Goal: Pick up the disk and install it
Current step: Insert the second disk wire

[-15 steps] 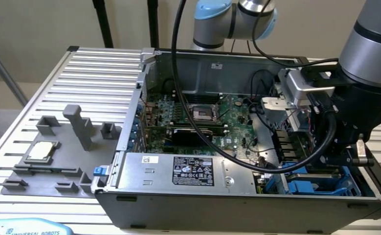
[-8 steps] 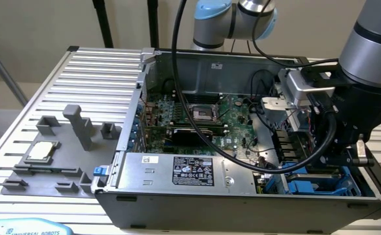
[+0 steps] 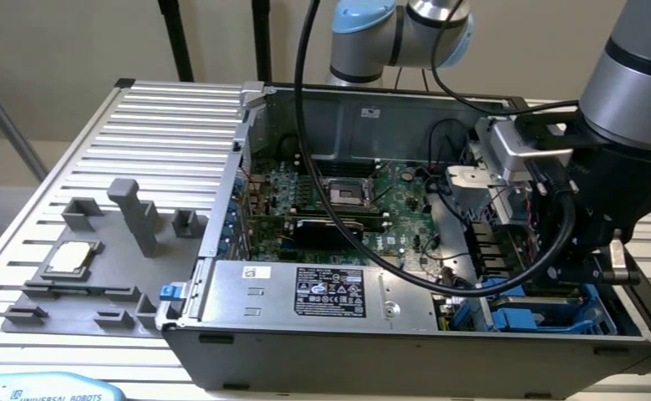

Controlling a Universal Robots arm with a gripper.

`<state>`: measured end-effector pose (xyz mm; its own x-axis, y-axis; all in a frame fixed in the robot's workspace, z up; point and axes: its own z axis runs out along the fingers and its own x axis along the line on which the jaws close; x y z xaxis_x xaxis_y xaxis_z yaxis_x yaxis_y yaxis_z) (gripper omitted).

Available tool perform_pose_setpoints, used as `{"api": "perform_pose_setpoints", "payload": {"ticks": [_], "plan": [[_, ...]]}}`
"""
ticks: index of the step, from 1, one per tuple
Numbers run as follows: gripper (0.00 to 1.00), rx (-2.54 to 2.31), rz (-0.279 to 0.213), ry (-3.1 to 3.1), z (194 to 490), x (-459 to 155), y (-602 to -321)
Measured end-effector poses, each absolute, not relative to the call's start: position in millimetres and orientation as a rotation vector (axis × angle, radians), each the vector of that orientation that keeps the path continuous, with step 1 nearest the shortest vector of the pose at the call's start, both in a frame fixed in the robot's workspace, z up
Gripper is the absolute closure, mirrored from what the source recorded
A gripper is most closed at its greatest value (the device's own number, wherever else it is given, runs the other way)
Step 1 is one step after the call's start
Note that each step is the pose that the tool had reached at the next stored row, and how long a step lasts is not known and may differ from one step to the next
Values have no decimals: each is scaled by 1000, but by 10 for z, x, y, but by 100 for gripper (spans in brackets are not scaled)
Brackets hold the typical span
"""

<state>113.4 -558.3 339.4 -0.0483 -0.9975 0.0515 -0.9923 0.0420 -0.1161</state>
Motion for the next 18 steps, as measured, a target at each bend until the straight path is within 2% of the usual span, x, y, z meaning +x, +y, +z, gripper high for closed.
{"api": "perform_pose_setpoints", "payload": {"ticks": [18], "plan": [[82, -2136, -184, 2235, 3329, 1135, -5584]]}}
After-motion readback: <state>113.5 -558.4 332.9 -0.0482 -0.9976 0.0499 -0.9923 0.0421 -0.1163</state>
